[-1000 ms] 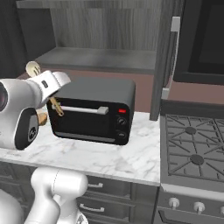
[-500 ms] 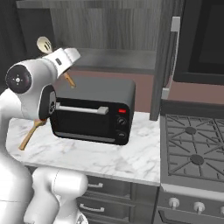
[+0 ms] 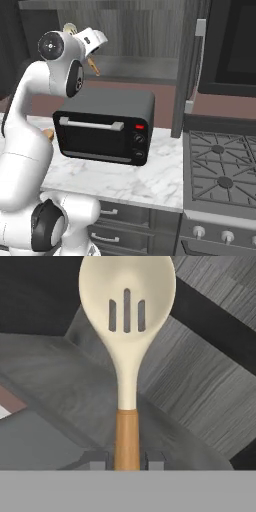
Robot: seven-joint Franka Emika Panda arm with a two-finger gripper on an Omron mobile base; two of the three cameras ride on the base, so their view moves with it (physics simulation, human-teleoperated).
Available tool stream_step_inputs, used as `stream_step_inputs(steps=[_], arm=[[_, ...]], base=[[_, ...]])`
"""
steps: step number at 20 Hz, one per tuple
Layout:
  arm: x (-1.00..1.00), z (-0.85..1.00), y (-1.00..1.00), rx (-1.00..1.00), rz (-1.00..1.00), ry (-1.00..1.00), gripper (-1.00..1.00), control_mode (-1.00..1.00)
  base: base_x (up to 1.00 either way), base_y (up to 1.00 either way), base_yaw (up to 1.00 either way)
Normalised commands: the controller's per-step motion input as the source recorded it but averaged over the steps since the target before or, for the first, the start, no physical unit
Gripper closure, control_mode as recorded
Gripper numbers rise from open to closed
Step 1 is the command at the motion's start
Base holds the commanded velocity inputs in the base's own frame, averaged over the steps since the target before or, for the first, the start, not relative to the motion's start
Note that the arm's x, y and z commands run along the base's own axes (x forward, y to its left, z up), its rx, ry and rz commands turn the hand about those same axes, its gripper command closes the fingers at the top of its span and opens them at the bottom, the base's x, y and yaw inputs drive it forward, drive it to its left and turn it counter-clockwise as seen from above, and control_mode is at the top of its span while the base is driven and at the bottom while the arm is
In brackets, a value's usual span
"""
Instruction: Organize the utensils by type. Pick up the wooden spoons from the counter and place them in the open cabinet. Then pick up the metallic utensils from the counter and place them in the open drawer.
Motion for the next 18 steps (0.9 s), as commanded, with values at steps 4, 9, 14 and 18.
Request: stream_step_inputs(steps=[4, 9, 14, 18], arm=[[0.96, -0.08, 0.0, -0.05, -0.01, 0.06, 1.0, -1.0], [0.66, -0.34, -0.44, -0.11, -0.03, 0.11, 1.0, -1.0], [0.48, -0.18, -0.61, -0.06, -0.02, 0.06, 1.0, -1.0], [0.6, -0.03, -0.12, -0.09, 0.0, 0.12, 1.0, -1.0]], base=[[0.0, 0.0, 0.0], [0.0, 0.0, 0.0], [0.0, 0.0, 0.0], [0.0, 0.0, 0.0]])
